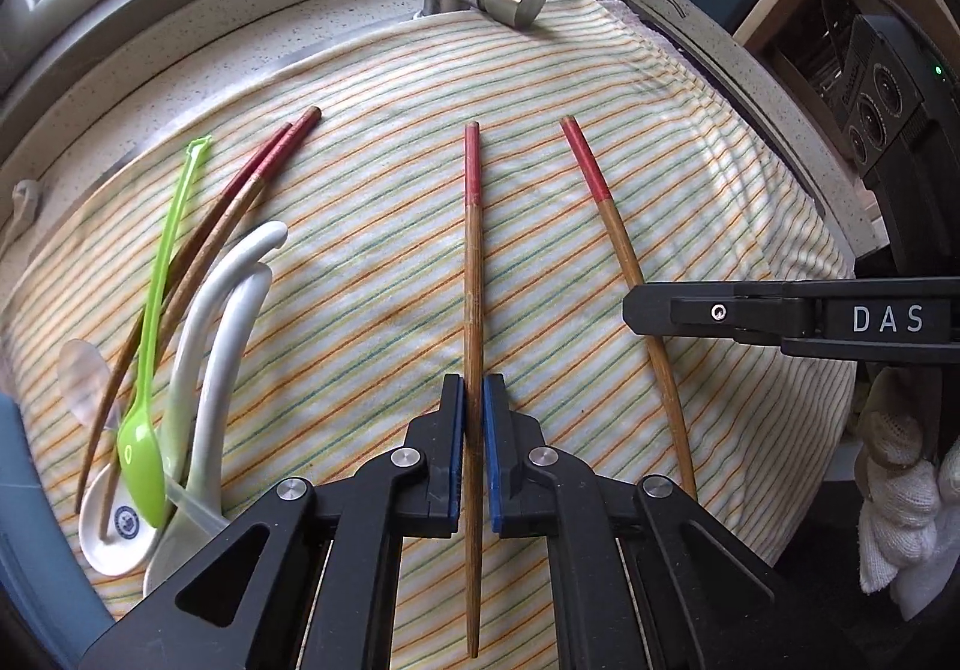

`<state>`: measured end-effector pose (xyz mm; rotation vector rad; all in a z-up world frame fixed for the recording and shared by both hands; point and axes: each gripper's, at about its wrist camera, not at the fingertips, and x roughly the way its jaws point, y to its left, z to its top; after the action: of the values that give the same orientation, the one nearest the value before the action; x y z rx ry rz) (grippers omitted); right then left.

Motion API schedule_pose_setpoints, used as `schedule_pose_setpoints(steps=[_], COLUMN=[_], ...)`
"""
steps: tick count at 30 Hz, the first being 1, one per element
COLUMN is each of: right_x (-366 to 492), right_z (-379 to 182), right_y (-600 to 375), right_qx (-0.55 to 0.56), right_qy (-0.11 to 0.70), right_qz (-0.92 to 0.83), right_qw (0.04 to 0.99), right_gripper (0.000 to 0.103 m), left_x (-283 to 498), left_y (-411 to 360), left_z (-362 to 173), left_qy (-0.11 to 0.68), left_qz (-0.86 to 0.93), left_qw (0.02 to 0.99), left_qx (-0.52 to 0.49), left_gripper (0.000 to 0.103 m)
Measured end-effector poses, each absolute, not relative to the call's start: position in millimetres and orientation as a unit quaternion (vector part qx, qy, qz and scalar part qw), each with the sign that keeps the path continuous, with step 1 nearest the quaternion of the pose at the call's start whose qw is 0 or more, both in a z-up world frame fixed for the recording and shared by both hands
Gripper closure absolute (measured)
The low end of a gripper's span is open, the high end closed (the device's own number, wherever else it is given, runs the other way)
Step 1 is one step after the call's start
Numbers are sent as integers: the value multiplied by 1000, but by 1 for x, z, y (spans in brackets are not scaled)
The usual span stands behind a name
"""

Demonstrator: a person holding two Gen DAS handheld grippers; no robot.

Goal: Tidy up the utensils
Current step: 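Carry both chopsticks upright into the blue basket with both tools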

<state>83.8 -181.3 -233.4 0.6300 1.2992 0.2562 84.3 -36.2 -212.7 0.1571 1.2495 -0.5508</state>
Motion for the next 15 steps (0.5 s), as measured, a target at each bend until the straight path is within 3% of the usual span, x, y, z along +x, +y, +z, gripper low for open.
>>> schedule_pose_setpoints(steps=[15], right_x=[81], right_z=[-205], right_y=[-176], right_qx=[283], right_qy=[577], right_qz=[136], right_qw=[754], right_gripper=[97], left_x=[71], left_y=[2], left_z=[-171], left_qy=[542], left_qz=[-253], left_qw=[801], left_qx=[-2], left_gripper=[98])
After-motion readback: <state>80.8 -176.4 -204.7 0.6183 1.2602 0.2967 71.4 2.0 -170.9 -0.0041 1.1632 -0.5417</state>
